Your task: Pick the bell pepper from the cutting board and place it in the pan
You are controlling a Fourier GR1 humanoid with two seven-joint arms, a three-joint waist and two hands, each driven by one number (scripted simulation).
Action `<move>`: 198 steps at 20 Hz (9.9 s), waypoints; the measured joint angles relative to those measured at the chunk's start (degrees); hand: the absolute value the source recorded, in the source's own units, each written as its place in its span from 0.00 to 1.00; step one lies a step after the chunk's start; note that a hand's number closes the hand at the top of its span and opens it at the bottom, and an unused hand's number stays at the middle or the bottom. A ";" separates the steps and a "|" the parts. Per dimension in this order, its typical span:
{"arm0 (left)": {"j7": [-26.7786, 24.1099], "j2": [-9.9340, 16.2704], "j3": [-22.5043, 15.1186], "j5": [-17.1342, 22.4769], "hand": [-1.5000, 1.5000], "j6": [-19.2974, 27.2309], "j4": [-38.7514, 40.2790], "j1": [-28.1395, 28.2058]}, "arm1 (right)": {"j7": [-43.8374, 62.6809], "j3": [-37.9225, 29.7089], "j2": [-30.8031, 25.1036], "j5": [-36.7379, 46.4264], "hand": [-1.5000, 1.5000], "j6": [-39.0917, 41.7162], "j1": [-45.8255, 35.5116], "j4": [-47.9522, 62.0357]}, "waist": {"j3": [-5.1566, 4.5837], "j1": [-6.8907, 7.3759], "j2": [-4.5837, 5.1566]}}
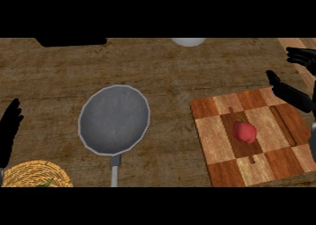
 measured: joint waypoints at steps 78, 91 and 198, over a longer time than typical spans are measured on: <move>0.22 -8.76 6.48 -10.48 0.50 -10.56 7.43 -6.79 | 58.08 18.16 9.74 59.80 1.00 43.18 6.57 -3.61 | 0.48 4.31 0.46; 2.03 -9.83 9.24 -12.34 0.50 -12.82 7.22 -8.29 | 48.81 19.26 6.01 66.07 1.00 43.25 5.91 -3.83 | 0.45 4.45 0.44; 1.10 -13.29 12.52 -16.68 0.50 -16.09 5.58 -7.70 | -27.52 26.56 -3.65 -23.53 0.00 31.76 -39.89 69.22 | 0.55 5.79 1.03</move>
